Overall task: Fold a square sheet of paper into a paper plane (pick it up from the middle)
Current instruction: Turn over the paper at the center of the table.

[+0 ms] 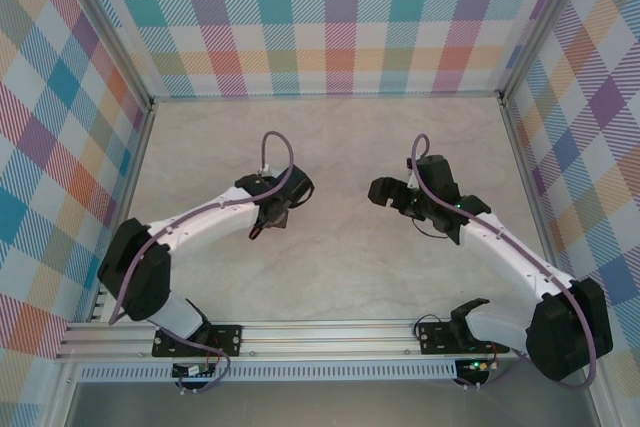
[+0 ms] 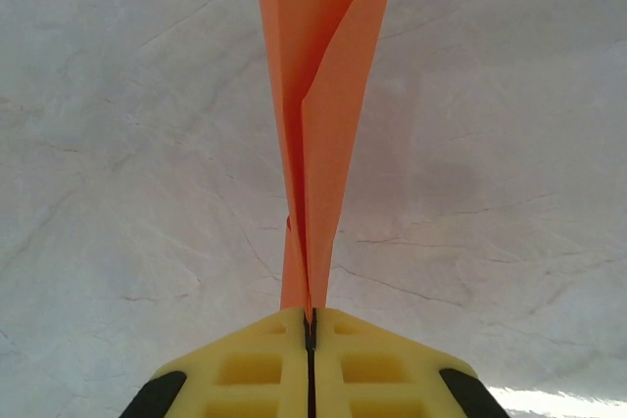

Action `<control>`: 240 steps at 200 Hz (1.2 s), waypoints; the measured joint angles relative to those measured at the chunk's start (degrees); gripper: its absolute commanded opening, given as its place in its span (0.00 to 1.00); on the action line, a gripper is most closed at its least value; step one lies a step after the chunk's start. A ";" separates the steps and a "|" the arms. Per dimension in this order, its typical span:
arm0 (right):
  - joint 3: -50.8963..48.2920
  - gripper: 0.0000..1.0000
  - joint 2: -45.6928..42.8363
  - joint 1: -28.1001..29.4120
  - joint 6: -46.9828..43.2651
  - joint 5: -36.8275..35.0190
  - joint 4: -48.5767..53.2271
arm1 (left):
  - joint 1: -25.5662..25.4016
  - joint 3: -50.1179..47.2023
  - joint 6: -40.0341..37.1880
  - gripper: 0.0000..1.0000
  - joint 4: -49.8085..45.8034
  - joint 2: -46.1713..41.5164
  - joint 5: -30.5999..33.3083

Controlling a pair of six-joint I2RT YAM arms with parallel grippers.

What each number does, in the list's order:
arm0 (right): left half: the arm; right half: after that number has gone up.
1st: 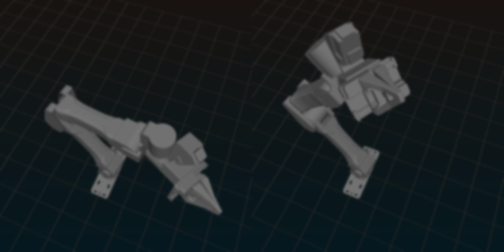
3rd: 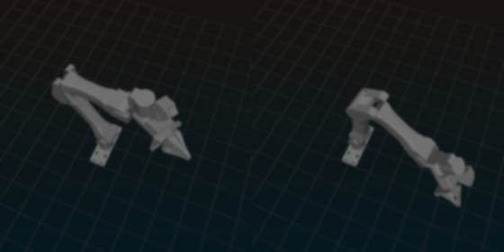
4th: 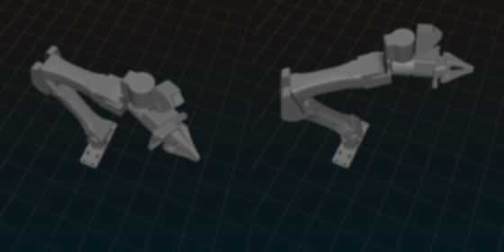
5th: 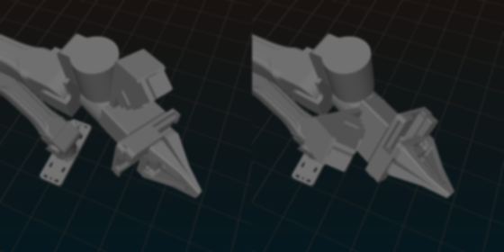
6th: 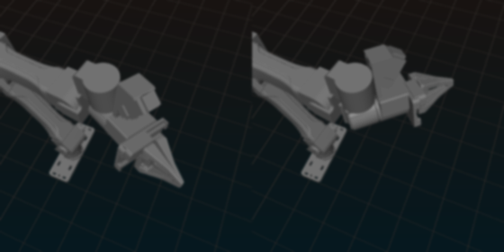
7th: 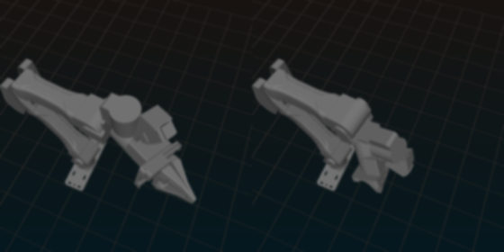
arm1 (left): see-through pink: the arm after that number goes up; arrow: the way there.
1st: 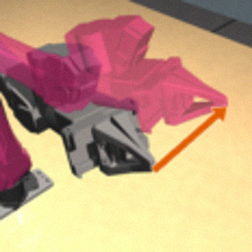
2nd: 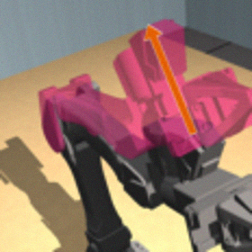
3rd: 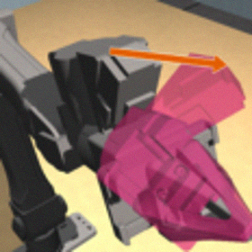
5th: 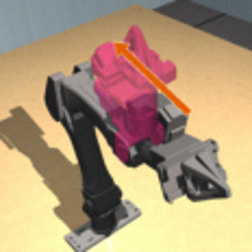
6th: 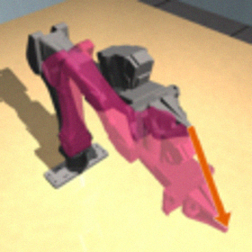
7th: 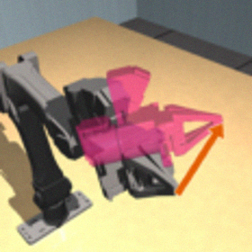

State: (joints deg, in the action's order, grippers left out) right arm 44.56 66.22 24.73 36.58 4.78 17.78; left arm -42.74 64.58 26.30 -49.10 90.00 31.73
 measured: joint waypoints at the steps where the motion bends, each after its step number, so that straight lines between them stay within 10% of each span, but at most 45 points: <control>1: -0.02 0.89 -0.02 0.00 0.00 -0.07 0.02 | -0.07 0.04 0.02 0.08 -0.07 0.28 0.15; 65: -3.10 0.89 -1.90 0.00 1.62 -3.98 2.89 | -6.56 8.59 7.41 0.14 -2.38 16.48 5.18; 112: -3.61 0.90 -2.25 0.00 1.97 -5.33 7.19 | -11.02 18.23 13.99 0.40 -3.43 24.65 0.55; 240: -5.42 0.83 -5.49 2.95 1.92 -1.42 10.82 | -5.07 4.44 15.80 0.79 10.32 1.29 -15.74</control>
State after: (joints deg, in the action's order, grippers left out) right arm 39.13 60.73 27.68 38.50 3.36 28.60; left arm -47.81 69.01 42.11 -38.79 91.29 15.99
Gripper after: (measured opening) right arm 0.834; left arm 0.770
